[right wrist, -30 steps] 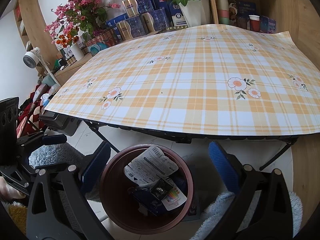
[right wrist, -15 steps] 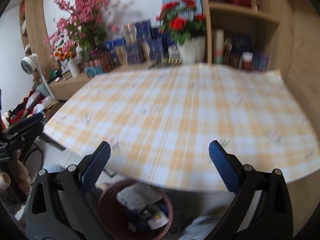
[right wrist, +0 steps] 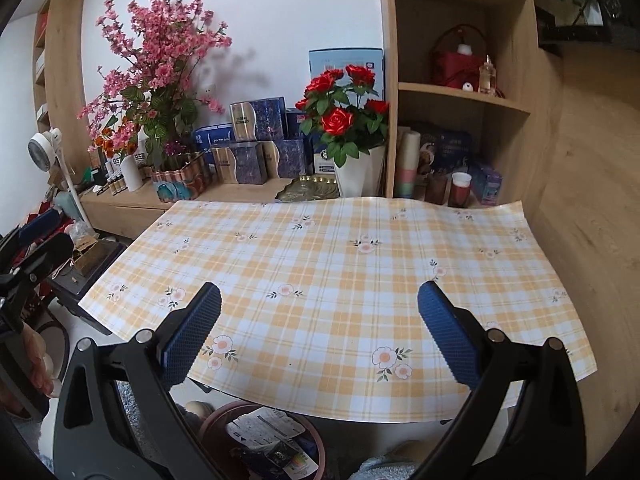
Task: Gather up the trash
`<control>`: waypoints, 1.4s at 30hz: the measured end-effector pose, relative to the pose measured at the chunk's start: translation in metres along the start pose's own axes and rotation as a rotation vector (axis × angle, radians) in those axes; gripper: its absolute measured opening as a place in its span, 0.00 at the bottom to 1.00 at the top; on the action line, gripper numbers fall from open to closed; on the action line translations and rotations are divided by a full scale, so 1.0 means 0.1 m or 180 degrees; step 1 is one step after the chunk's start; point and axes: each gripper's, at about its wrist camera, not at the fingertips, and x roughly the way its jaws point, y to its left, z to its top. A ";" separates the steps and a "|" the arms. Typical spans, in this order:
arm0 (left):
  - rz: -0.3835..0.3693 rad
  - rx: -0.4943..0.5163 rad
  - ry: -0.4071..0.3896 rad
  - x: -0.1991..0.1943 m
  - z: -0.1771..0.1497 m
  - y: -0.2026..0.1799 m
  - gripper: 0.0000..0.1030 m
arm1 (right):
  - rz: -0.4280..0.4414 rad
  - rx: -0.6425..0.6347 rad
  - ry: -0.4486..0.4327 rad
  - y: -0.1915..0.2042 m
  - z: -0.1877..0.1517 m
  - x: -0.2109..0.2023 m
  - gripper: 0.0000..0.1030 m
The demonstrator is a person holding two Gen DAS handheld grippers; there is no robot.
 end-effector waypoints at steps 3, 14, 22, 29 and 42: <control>0.0063 -0.0083 0.0029 -0.02 0.04 0.02 0.94 | 0.0011 -0.0005 -0.0006 0.06 0.03 -0.03 0.94; 0.0434 0.0026 -0.0004 -0.09 0.05 0.04 0.94 | 0.0048 -0.0035 -0.0029 0.19 0.05 -0.09 0.94; 0.0393 -0.0154 0.0104 -0.05 0.06 0.13 0.94 | 0.0027 -0.0040 -0.0072 0.19 0.08 -0.14 0.94; 0.0459 -0.0082 0.0154 -0.02 0.03 0.10 0.94 | 0.0021 -0.0040 -0.0064 0.18 0.08 -0.14 0.94; 0.0452 -0.0169 0.0231 0.02 0.03 0.16 0.94 | 0.0000 -0.0020 -0.0038 0.18 0.07 -0.13 0.94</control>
